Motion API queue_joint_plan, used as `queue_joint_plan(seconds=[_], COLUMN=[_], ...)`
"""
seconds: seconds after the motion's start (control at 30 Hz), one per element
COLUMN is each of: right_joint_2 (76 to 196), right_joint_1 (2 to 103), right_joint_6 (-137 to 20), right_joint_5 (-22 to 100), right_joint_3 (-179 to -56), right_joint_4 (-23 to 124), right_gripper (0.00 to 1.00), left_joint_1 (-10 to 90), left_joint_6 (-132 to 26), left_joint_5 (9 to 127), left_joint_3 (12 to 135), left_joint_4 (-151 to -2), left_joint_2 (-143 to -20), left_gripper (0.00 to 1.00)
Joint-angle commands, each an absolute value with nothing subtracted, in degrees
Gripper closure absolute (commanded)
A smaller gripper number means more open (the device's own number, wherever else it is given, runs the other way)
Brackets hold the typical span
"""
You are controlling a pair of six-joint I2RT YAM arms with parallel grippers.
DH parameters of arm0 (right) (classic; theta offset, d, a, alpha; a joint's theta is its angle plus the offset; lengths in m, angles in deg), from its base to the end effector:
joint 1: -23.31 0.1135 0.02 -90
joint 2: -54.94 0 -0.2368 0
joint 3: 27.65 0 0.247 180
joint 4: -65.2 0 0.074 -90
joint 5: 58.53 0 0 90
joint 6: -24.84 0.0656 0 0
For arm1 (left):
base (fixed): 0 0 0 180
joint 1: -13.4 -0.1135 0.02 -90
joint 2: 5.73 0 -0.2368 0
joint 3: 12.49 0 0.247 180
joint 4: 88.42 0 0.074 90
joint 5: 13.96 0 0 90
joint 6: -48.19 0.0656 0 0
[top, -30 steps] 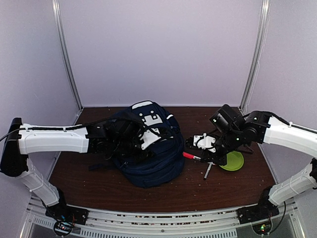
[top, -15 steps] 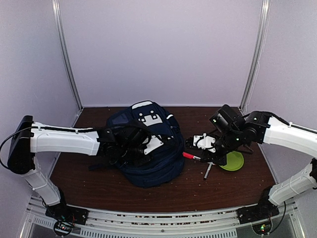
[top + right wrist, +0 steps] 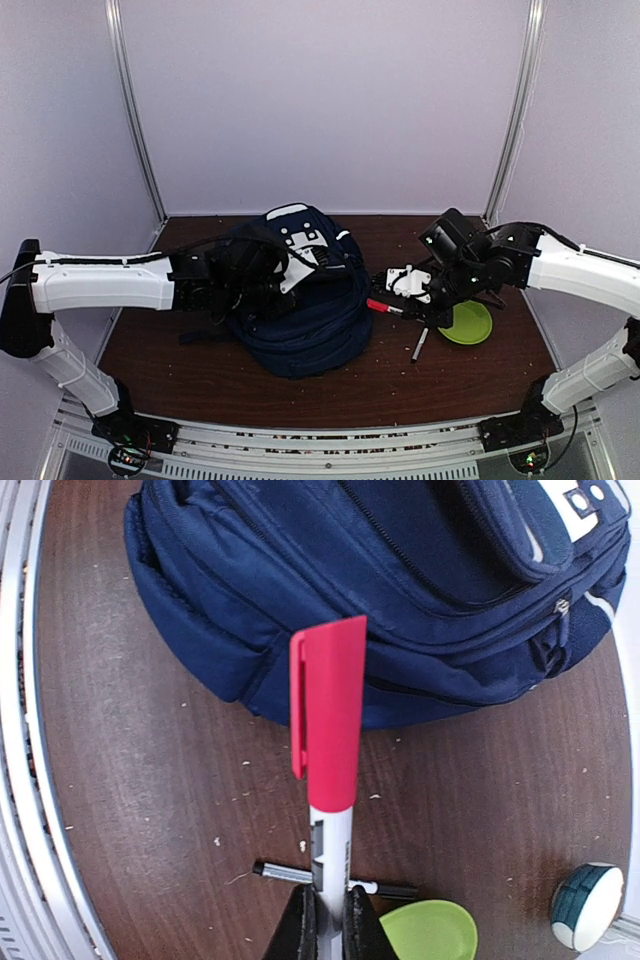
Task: Pack the student bag
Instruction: Pick up the upper front pocket of the student bag, then place the pen in the upper front pocket of the bag.
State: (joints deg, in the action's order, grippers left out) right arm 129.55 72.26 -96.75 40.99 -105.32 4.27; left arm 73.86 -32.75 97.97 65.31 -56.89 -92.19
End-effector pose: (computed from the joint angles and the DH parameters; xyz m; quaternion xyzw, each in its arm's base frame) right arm 0.1741 0.2164 0.2375 -0.6365 0.7158 0.1204 0.2606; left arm 0.1951 -0.2947 0.2256 0.4419 0.7772 -0.0238 0.4473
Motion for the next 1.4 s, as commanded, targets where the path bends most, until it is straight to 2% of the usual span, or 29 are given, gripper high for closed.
queue_joint_plan(seconds=[0.0,0.37,0.73,1.37], right_joint_2=[131.69,139.52,146.92,165.76], right_joint_1=[74.59,79.78,83.86,84.62], right_joint_6=[-100.74,-115.83,-123.53,-131.36], right_joint_5=[32.41,20.03,15.36,12.11], right_joint_3=[-110.35,-116.93,-117.68,-125.13], right_joint_4=[9.33,17.29,29.77,49.08], right_gripper=[1.0,1.0,1.0,1.0], left_joint_1=[72.87,69.01,67.71,66.92], left_joint_6=[-35.05,-42.06,-44.33,-44.84], left_joint_5=[100.27,90.61,85.31,81.19], left_joint_3=[65.12,71.53,73.1,72.12], left_joint_4=[-62.49,-59.79,-61.1,-62.13], left_joint_2=[-90.54,-90.51,-90.05,-86.54], left_gripper=[1.0,1.0,1.0,1.0])
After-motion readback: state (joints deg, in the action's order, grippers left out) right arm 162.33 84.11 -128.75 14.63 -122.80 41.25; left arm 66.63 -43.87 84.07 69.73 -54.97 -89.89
